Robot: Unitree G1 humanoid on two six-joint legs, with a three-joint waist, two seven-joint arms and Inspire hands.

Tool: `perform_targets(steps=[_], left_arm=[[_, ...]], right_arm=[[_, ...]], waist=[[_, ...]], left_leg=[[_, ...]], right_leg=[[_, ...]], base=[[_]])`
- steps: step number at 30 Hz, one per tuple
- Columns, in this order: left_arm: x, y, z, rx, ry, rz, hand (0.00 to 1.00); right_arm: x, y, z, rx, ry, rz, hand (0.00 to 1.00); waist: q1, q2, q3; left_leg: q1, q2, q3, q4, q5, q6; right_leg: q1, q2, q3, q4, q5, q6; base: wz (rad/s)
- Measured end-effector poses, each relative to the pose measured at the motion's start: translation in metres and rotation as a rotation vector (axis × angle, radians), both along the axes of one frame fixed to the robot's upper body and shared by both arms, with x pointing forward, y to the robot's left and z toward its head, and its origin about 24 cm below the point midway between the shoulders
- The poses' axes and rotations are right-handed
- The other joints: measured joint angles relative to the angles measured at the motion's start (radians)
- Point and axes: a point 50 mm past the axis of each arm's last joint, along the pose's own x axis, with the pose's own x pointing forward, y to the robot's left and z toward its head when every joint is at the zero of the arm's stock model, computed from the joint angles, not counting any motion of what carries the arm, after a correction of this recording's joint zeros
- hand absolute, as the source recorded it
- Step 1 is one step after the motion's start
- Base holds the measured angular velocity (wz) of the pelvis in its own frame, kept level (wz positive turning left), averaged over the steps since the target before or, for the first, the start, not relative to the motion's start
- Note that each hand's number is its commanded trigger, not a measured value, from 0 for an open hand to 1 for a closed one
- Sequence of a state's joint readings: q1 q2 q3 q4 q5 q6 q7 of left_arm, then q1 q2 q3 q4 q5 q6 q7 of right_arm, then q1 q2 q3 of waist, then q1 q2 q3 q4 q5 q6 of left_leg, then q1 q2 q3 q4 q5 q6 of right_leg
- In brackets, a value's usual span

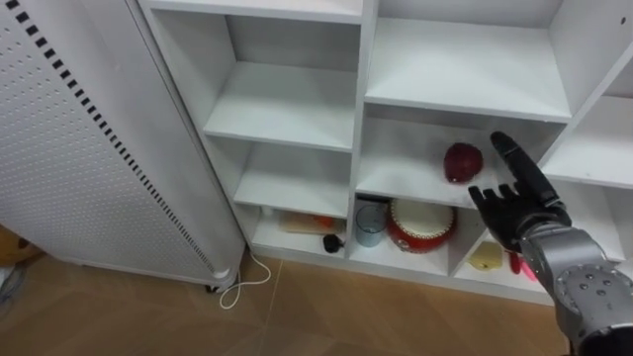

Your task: Arrange fruit in the closet

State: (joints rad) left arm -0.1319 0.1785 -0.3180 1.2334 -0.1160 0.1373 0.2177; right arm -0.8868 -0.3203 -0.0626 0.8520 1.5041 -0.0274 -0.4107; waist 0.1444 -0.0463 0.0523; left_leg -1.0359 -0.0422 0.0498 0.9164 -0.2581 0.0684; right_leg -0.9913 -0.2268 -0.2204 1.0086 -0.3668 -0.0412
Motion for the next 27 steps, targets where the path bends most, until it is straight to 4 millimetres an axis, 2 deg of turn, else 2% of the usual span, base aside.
perform_targets(steps=[14,22,25,27], left_arm=[[-0.002,0.000,-0.001,-0.013,-0.001,-0.004,0.00],[0.000,-0.002,0.000,-0.015,-0.015,-0.027,0.00],[-0.001,-0.002,0.000,-0.017,-0.011,-0.027,0.00],[-0.003,-0.001,-0.001,-0.026,0.000,-0.031,0.00]], right_arm=[[-0.001,-0.002,0.000,-0.004,0.021,-0.012,0.00],[0.000,-0.001,-0.002,-0.034,0.003,0.006,0.00],[-0.002,-0.004,-0.014,-0.030,0.031,0.003,0.00],[-0.006,-0.006,-0.029,-0.037,0.054,0.014,0.00]], waist=[[-0.002,0.000,0.0002],[-0.001,0.001,0.0005],[0.002,0.004,0.0025],[0.005,0.005,0.0037]], left_leg=[[0.000,0.001,-0.002,0.012,-0.008,0.006],[0.003,0.001,-0.001,0.018,-0.014,0.012],[0.031,0.000,-0.002,0.018,-0.020,0.012],[0.070,-0.002,-0.002,0.015,-0.030,0.010]], right_leg=[[0.011,-0.010,-0.011,0.000,-0.004,0.005],[0.013,-0.001,-0.002,0.000,-0.004,0.011],[0.043,0.000,-0.003,-0.003,-0.009,0.016],[0.082,0.000,-0.002,-0.006,-0.020,0.021]], base=[[0.00],[-0.01],[0.00],[0.00]])
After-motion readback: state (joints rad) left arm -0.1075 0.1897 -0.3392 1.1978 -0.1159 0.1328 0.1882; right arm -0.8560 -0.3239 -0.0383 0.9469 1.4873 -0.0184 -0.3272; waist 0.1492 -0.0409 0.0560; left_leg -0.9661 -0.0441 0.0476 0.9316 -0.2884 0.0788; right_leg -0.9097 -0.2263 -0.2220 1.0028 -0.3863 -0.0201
